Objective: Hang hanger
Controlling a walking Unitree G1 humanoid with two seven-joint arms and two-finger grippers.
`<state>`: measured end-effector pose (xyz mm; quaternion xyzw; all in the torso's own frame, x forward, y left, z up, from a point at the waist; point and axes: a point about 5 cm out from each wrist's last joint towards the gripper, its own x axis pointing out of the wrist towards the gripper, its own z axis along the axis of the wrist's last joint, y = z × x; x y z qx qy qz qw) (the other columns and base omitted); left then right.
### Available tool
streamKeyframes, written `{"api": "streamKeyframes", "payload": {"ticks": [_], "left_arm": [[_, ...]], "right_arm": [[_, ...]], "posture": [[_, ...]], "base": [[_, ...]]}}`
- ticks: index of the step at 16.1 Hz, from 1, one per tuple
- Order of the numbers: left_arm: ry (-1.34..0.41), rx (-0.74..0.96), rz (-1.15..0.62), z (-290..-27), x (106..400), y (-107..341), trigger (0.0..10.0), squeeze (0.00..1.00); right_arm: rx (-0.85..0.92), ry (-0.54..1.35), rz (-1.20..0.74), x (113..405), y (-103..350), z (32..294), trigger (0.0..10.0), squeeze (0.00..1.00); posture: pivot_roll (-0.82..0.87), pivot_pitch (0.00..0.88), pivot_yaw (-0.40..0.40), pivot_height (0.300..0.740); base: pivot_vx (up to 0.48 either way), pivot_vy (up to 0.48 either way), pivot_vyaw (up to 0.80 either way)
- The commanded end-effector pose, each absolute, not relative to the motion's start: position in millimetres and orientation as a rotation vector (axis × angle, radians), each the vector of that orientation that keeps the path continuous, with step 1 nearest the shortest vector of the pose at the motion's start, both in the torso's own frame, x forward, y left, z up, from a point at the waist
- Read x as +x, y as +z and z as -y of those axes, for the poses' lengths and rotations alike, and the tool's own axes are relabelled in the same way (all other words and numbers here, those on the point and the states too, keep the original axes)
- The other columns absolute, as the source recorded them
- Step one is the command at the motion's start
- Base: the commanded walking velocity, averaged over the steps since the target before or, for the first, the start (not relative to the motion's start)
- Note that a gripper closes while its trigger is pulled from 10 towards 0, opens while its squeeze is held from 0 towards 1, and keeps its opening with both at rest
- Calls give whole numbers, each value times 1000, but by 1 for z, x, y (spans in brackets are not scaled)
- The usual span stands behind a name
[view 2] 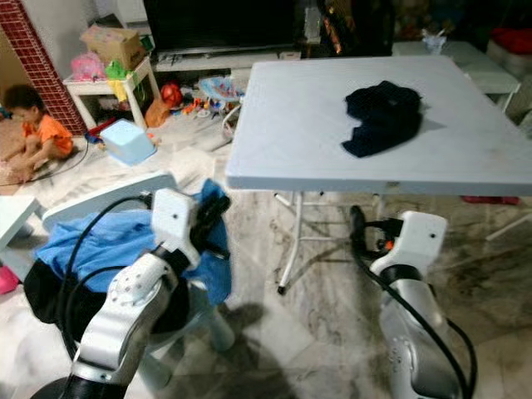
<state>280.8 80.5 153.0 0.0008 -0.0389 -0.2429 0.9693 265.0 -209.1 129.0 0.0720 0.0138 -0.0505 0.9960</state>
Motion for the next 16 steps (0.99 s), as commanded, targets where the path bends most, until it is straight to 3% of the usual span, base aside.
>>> {"api": "streamKeyframes", "payload": {"ticks": [1,12,16], "left_arm": [[-488,7,70,-85,281,151,10000,0],[-535,15,88,-74,284,155,10000,0],[-474,8,67,-75,285,152,10000,0]], "right_arm": [[146,-85,-23,267,130,205,10000,0],[139,-96,-16,268,129,207,10000,0],[157,-97,-20,269,129,209,10000,0]], "posture": [[-142,0,60,740],[-151,0,68,740],[-150,0,66,740]], "base": [[0,-401,0],[0,-393,0],[0,-121,0]]}}
